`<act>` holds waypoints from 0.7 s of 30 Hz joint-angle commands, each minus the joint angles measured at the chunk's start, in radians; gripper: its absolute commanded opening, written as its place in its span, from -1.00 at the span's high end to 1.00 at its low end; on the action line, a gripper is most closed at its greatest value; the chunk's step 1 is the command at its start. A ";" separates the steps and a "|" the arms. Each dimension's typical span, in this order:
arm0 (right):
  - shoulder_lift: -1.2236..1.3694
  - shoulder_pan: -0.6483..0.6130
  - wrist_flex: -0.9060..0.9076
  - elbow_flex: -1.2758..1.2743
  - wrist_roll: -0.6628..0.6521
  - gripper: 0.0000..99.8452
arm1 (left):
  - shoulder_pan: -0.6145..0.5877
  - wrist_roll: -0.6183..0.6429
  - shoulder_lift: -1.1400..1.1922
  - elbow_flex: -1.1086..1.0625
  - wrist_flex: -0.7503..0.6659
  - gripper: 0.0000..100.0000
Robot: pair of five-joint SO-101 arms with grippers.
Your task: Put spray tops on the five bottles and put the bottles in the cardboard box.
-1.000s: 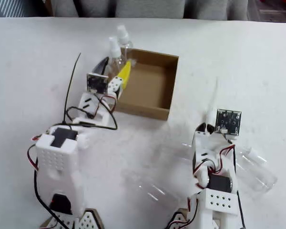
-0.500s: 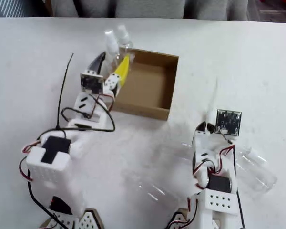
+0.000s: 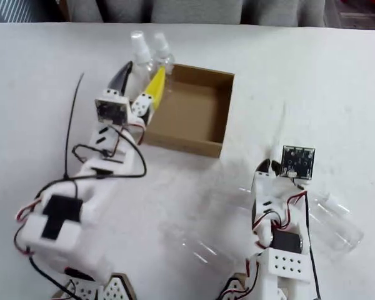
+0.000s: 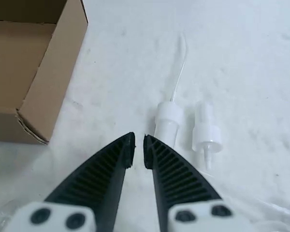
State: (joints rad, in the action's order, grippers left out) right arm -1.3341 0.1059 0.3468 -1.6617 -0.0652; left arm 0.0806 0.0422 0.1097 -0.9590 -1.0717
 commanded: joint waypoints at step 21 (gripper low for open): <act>-0.008 0.004 -0.022 0.006 -0.012 0.97 | -0.150 0.014 -0.875 -0.100 0.870 0.96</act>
State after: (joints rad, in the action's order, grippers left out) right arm -1.3341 0.1059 0.3468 -1.6617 -0.0667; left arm -0.0407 0.0437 -0.6176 -1.0725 -0.3107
